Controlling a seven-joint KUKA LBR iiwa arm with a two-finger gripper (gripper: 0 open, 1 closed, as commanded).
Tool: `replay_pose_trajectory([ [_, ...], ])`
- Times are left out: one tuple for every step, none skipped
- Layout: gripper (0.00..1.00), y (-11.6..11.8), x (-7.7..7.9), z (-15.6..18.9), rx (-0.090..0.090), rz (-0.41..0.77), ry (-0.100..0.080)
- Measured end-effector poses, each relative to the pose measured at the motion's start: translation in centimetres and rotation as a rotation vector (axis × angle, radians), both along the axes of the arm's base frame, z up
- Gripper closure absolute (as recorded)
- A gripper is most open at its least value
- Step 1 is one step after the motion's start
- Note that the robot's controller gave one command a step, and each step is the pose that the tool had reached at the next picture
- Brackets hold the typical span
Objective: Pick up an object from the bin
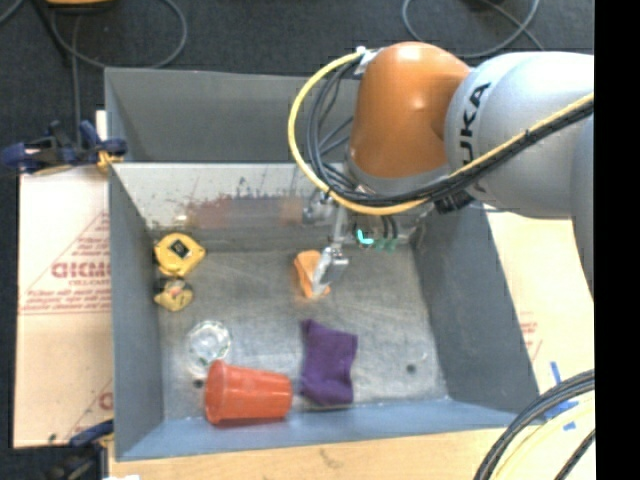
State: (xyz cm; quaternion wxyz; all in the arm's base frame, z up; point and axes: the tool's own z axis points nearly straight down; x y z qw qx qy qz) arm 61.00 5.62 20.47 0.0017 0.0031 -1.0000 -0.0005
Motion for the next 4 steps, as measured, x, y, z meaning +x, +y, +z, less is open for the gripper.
replay_pose_trajectory([
  [0.00, 0.0, 0.2, 0.5, 0.001, -0.001, -0.008],
  [0.00, -2.4, 1.6, -6.9, -0.001, -0.003, -0.013],
  [0.00, -3.3, 1.6, -9.6, 0.000, -0.018, -0.002],
  [0.00, -3.6, 1.6, -8.4, 0.001, -0.033, -0.008],
])
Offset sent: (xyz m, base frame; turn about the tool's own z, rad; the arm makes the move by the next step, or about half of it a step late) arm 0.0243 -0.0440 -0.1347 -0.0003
